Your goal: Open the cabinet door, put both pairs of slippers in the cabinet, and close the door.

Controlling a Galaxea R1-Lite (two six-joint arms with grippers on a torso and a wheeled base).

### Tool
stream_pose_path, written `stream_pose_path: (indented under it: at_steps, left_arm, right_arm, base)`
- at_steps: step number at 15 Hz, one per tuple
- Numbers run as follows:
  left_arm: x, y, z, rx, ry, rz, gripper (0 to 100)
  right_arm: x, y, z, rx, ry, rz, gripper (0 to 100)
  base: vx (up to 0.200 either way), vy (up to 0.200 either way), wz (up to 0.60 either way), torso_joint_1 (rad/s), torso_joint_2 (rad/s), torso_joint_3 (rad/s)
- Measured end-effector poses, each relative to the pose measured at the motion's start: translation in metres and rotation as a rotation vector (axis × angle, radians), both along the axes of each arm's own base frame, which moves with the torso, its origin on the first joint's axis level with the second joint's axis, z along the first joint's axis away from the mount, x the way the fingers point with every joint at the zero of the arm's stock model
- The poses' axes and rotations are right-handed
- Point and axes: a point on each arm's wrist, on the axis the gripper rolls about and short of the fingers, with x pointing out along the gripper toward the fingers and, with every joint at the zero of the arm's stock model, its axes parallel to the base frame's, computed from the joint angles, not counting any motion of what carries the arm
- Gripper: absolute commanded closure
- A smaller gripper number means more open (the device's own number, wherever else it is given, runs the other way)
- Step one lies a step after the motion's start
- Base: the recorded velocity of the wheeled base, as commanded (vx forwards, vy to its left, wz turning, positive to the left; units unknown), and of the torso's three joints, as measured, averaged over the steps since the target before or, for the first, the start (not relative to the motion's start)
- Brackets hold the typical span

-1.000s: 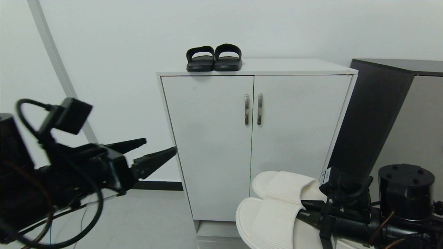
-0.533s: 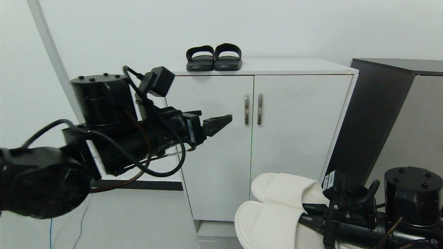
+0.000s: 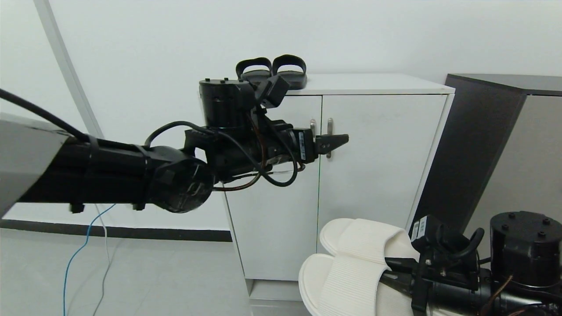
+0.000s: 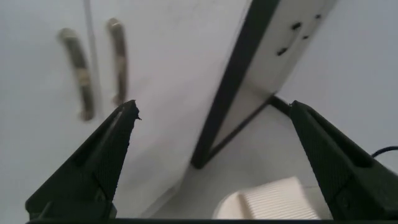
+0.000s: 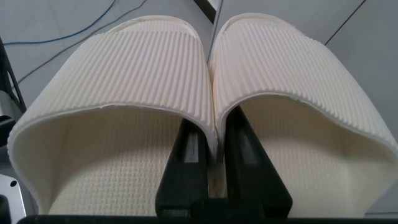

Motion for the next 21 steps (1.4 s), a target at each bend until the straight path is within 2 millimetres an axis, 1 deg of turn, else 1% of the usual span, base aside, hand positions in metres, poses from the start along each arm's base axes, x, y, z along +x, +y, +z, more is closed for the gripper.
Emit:
stream_pose_path:
  at_steps: [4, 6, 8, 12, 16, 21]
  left_arm:
    - [0.021, -0.019, 0.005, -0.07, 0.097, -0.125, 0]
    - [0.031, -0.024, 0.004, -0.105, 0.136, -0.142, 0]
    - [0.041, -0.028, 0.001, -0.119, 0.145, -0.13, 0]
    - [0.06, -0.024, -0.01, -0.107, 0.175, -0.085, 0]
    - [0.076, -0.028, -0.005, -0.114, 0.165, 0.0, 0]
    - [0.091, -0.035, -0.008, -0.112, 0.17, 0.025, 0]
  right_arm:
    - [0.002, -0.002, -0.001, -0.002, 0.003, -0.012, 100]
    - [0.003, -0.002, -0.002, -0.004, 0.005, -0.015, 100]
    - [0.004, -0.002, -0.002, -0.006, 0.007, -0.016, 100]
    - [0.004, -0.002, -0.003, -0.008, 0.01, -0.017, 100]
    - [0.004, -0.001, -0.004, -0.011, 0.014, -0.016, 100]
    - [0.004, -0.001, -0.004, -0.012, 0.015, -0.016, 100]
  base:
    - [0.0, 0.0, 0.0, 0.0, 0.0, 0.0]
    - [0.0, 0.0, 0.0, 0.0, 0.0, 0.0]
    - [0.0, 0.0, 0.0, 0.0, 0.0, 0.0]
    - [0.0, 0.0, 0.0, 0.0, 0.0, 0.0]
    - [0.0, 0.0, 0.0, 0.0, 0.0, 0.0]
    - [0.0, 0.0, 0.0, 0.0, 0.0, 0.0]
